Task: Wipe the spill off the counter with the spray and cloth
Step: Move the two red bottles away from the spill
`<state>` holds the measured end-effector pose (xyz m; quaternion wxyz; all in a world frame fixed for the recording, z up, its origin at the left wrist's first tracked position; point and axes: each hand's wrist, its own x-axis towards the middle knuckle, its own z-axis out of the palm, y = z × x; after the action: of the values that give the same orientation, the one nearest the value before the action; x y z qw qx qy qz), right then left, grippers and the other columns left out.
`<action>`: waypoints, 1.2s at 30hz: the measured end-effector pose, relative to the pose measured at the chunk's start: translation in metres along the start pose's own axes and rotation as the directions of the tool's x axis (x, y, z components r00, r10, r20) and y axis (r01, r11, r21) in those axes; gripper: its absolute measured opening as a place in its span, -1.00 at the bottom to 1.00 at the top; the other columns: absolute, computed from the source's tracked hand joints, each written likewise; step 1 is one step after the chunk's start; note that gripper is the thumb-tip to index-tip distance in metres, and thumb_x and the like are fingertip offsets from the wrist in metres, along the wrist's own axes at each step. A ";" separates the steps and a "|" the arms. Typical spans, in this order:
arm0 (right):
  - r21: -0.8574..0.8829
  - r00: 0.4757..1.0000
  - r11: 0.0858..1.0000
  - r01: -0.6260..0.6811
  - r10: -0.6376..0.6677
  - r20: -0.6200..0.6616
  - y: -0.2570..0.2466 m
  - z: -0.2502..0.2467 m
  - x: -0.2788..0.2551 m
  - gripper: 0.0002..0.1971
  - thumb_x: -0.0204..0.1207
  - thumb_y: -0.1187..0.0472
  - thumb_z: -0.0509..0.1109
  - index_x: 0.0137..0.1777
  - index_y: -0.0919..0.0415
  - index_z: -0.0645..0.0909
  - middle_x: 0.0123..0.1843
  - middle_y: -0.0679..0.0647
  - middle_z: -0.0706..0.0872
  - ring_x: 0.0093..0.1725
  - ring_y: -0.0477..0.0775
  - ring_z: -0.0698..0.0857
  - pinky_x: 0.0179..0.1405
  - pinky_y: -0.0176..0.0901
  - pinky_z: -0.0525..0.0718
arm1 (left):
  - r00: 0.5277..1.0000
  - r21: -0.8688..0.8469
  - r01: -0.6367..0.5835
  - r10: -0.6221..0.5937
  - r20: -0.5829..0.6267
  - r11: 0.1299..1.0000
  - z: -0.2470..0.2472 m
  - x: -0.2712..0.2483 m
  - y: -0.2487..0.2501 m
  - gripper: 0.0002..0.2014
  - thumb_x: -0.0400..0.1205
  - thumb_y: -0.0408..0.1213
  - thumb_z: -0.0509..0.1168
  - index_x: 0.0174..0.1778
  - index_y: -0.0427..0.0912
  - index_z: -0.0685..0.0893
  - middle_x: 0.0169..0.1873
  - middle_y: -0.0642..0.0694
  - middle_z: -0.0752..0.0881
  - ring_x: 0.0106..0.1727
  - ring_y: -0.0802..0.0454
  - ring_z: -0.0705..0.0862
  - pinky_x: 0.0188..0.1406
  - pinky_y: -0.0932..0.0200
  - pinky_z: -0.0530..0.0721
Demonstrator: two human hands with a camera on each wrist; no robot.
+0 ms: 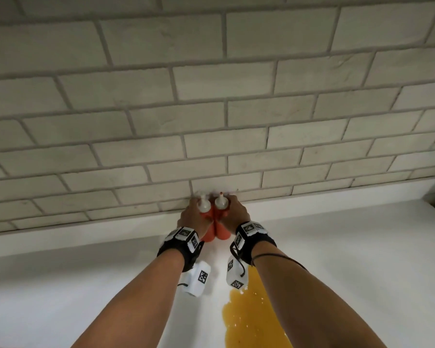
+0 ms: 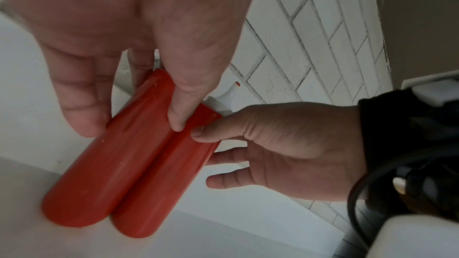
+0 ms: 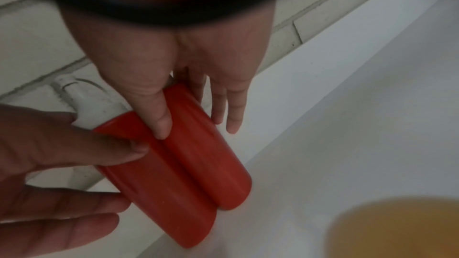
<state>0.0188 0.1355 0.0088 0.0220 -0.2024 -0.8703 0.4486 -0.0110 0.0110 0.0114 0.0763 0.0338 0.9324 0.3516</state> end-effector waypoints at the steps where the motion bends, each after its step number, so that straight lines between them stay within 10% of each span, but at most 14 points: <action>1: 0.016 1.000 1.000 0.015 -0.015 -0.001 0.001 0.000 -0.001 -0.50 0.44 -0.10 0.41 0.35 0.00 0.44 0.25 0.09 0.71 0.20 0.23 0.69 0.15 0.03 0.63 | 1.000 -0.001 -0.004 0.004 0.002 1.000 -0.001 -0.001 0.000 -0.35 0.53 -0.04 0.43 0.55 0.08 0.39 0.30 -0.18 0.73 0.29 -0.30 0.70 0.25 -0.07 0.61; 10: 0.147 0.980 0.970 0.193 -0.185 -0.066 0.009 -0.053 -0.045 -0.47 0.40 0.27 0.55 0.34 0.12 0.45 0.16 0.01 0.66 0.19 0.13 0.67 0.20 0.03 0.63 | 0.981 -0.182 -0.188 0.176 -0.079 0.965 -0.041 -0.047 -0.001 -0.37 0.35 -0.02 0.46 0.38 0.07 0.51 0.25 -0.06 0.73 0.24 -0.17 0.71 0.25 -0.19 0.68; 20: 0.355 0.939 0.869 0.344 -0.315 -0.140 0.026 -0.149 -0.163 -0.44 0.51 0.23 0.51 0.41 -0.17 0.39 0.36 -0.09 0.60 0.35 -0.03 0.58 0.31 -0.05 0.58 | 0.911 -0.382 -0.392 0.412 -0.033 0.837 -0.072 -0.169 0.031 -0.39 0.63 -0.22 0.46 0.54 0.28 0.40 0.27 0.28 0.63 0.26 0.13 0.69 0.23 0.10 0.65; 26: 0.385 0.956 0.875 0.292 -0.281 -0.087 0.076 -0.202 -0.221 -0.40 0.55 0.20 0.49 0.52 -0.16 0.37 0.39 -0.20 0.60 0.35 -0.17 0.60 0.20 -0.26 0.63 | 0.879 -0.402 -0.394 0.467 0.101 0.827 -0.031 -0.230 0.064 -0.37 0.61 -0.05 0.44 0.53 0.42 0.32 0.35 0.24 0.63 0.31 0.13 0.67 0.35 -0.08 0.68; 36: 0.389 0.967 0.888 0.244 -0.191 -0.172 0.183 -0.318 -0.218 -0.41 0.50 0.24 0.53 0.43 -0.24 0.45 0.23 -0.30 0.68 0.27 -0.11 0.68 0.25 -0.11 0.65 | 0.841 -0.445 -0.423 0.524 0.132 0.790 0.103 -0.254 0.177 -0.37 0.65 -0.17 0.44 0.34 0.65 0.29 0.20 0.45 0.63 0.18 0.51 0.65 -0.07 0.48 0.67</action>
<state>0.3491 0.3944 0.0855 0.1699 -0.1229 -0.7716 0.6006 0.2582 0.1813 0.0815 0.1063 0.2956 0.7846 0.5345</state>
